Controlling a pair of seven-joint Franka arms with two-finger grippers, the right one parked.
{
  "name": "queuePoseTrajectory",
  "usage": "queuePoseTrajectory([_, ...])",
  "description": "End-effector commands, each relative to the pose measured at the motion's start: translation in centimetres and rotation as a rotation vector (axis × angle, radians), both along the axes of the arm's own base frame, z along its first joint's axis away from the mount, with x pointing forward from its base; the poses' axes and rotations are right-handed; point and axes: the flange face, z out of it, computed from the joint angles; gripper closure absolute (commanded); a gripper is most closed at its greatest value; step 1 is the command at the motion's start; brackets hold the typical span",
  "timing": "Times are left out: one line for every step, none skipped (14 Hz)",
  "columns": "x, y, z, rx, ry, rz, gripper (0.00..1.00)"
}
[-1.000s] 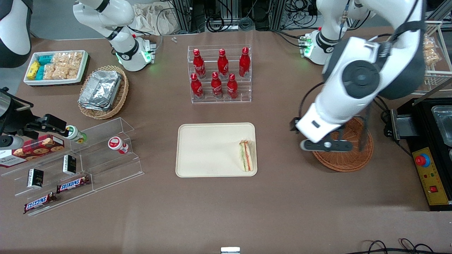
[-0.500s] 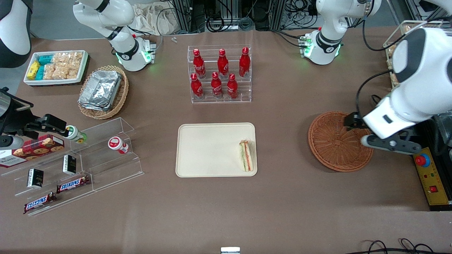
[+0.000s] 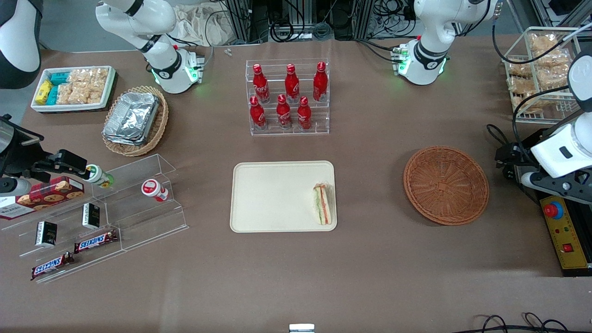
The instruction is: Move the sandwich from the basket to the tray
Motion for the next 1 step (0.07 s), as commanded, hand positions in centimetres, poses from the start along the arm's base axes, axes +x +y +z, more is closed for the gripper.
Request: queuePoseTrajectory([0.08, -0.47, 0.84, -0.003, -0.009, 0.005, 0.00])
